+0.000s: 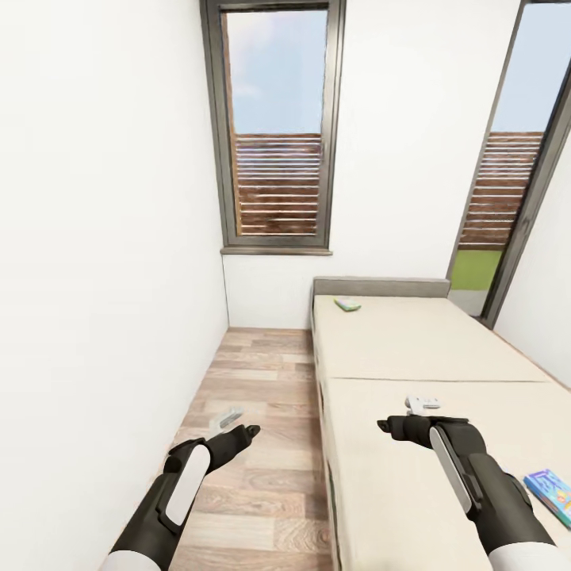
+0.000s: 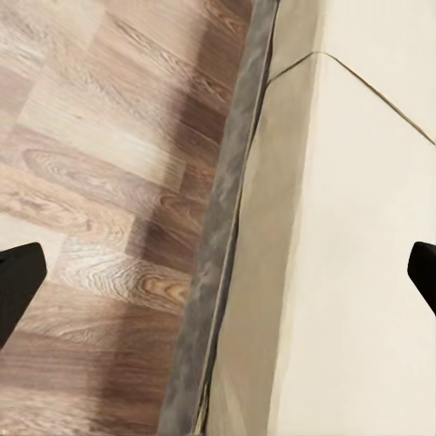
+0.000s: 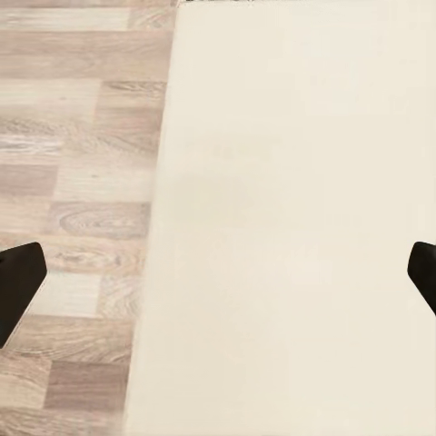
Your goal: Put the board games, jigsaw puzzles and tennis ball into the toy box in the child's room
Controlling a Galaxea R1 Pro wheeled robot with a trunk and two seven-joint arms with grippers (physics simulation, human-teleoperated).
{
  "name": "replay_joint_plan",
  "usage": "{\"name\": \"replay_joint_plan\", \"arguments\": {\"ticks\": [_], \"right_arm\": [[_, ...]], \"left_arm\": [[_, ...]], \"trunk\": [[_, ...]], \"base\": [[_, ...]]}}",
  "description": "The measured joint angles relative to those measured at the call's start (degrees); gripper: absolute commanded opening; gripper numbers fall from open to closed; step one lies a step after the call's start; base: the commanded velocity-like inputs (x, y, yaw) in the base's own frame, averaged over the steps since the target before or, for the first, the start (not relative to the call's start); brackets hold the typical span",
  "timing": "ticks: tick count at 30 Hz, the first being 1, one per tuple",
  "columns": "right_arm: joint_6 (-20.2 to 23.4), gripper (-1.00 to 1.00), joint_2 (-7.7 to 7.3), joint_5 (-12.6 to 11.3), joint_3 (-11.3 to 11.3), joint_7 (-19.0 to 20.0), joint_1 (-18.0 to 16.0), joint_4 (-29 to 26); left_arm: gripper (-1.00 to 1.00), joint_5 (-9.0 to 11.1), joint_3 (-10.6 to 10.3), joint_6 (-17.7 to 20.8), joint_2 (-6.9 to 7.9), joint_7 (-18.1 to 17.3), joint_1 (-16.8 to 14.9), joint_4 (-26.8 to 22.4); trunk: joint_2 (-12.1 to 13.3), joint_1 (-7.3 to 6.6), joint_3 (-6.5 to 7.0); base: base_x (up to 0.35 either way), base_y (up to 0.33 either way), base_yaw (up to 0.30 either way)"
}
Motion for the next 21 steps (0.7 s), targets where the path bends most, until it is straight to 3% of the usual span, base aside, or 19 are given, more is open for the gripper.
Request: {"name": "replay_joint_plan", "arguments": {"ticks": [8, 15, 21], "right_arm": [[0.0, 1.00, 0.04, 0.0, 0.0, 0.0, 0.0, 0.0], [0.0, 1.00, 0.02, 0.0, 0.0, 0.0, 0.0, 0.0], [0.0, 1.00, 0.02, 0.1, 0.0, 0.0, 0.0, -0.1]], "left_arm": [[1.00, 0.0, -0.1, -0.1, 0.03, 0.1, 0.0, 0.0], [1.00, -0.2, -0.3, -0.1, 0.04, 0.2, 0.2, 0.0], [1.00, -0.4, -0.5, -0.2, 0.04, 0.2, 0.2, -0.1]], "trunk": [[0.0, 0.00, 0.00], [0.0, 0.00, 0.00], [0.0, -0.02, 0.00]], "base": [[0.068, 0.269, 0.000], [0.038, 0.064, 0.000], [0.197, 0.053, 0.000]]}}
